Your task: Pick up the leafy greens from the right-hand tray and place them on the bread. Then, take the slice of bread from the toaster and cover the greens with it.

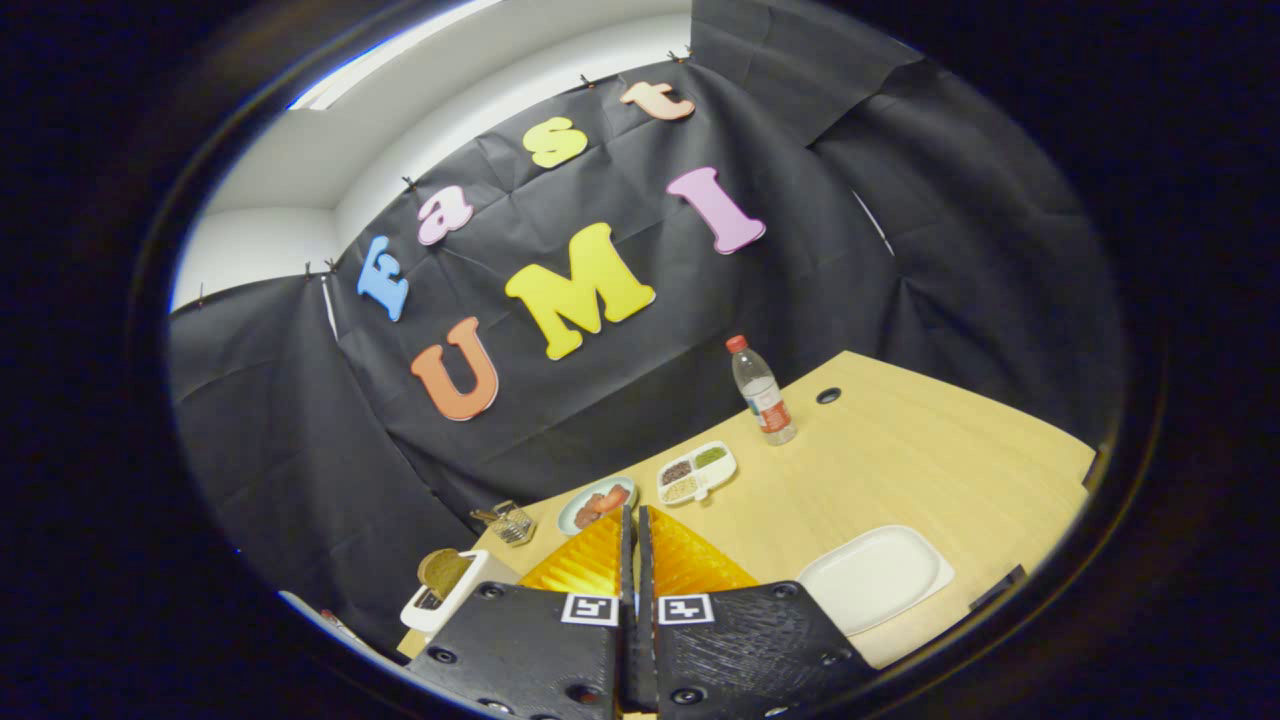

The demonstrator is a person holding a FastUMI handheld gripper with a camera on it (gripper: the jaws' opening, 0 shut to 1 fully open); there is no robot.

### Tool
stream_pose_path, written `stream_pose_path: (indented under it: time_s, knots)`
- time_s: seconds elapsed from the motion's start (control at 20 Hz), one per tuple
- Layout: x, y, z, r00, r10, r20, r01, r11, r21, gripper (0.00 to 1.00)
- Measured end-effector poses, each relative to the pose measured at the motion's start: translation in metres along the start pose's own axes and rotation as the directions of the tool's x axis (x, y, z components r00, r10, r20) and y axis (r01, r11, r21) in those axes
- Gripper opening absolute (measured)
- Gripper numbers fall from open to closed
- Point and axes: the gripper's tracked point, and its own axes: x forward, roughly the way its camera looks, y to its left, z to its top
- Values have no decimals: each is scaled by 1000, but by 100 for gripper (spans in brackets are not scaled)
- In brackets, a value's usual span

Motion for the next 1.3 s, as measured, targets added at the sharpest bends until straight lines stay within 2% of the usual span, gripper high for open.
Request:
stream_pose_path:
  time_s: [0.5,0.7,0.95,1.2,1.3]
  knots:
    - [38,89,-83,984,133,-121,-124,989,76,0]
    - [46,107,-116,974,164,-154,-148,982,113,0]
    - [58,99,-152,961,168,-218,-132,976,172,0]
    - [62,57,-151,973,98,-210,-70,988,137,0]
    - [62,40,-154,973,63,-221,-46,995,83,0]
